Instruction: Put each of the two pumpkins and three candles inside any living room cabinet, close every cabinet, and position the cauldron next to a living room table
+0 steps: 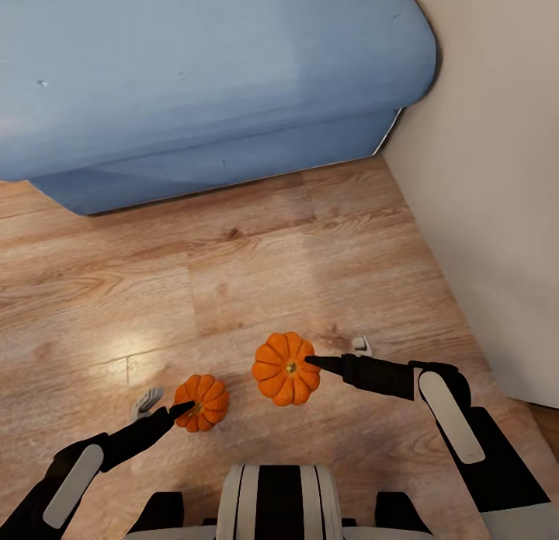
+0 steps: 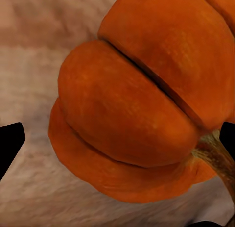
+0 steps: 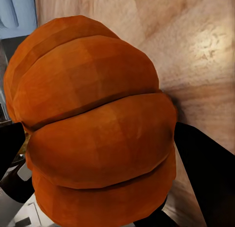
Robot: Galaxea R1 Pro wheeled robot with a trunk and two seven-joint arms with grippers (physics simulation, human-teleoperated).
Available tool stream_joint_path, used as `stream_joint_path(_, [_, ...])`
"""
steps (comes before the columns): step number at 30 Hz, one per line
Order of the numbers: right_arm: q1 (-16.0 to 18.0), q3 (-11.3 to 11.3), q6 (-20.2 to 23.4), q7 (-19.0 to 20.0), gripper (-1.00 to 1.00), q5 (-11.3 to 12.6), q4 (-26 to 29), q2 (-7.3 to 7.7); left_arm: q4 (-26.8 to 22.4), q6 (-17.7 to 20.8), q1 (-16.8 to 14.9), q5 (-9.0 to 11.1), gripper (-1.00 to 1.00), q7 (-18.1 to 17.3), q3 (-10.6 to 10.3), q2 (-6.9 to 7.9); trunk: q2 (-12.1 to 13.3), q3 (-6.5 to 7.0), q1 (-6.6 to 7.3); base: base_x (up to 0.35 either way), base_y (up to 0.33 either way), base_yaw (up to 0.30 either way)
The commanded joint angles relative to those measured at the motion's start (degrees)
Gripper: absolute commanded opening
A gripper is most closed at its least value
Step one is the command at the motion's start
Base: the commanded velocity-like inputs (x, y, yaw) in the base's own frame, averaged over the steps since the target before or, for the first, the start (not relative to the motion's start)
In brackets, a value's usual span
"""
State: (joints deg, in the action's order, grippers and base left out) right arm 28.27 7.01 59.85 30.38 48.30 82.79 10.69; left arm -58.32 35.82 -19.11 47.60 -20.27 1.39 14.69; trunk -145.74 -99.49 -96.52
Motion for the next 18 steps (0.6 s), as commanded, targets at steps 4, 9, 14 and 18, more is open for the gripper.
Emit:
stream_joint_path(4, [0.0,0.0,0.1,0.5,-1.00,-0.3,0.0,0.02,0.1,0.2,0.0,-0.9,1.00,0.0,0.1,-0.01,0.0,-0.04,0.00,0.000,0.000,0.000])
stream_joint_path(9, [0.0,0.0,0.1,0.5,-1.00,-0.3,0.0,0.02,0.1,0.2,0.0,-1.0,1.00,0.1,0.1,-0.01,0.0,-0.04,0.00,0.027,-0.035,0.000])
stream_joint_path(14, [0.0,0.0,0.1,0.5,-1.00,-0.3,0.0,0.03,0.1,0.2,0.0,-1.0,1.00,0.1,0.1,-0.01,0.0,-0.04,0.00,0.032,-0.078,0.000])
stream_joint_path(18, [0.0,0.0,0.1,0.5,-1.00,-0.3,0.0,0.03,0.1,0.2,0.0,-1.0,1.00,0.1,0.1,-0.01,0.0,-0.04,0.00,0.003,-0.006,0.000])
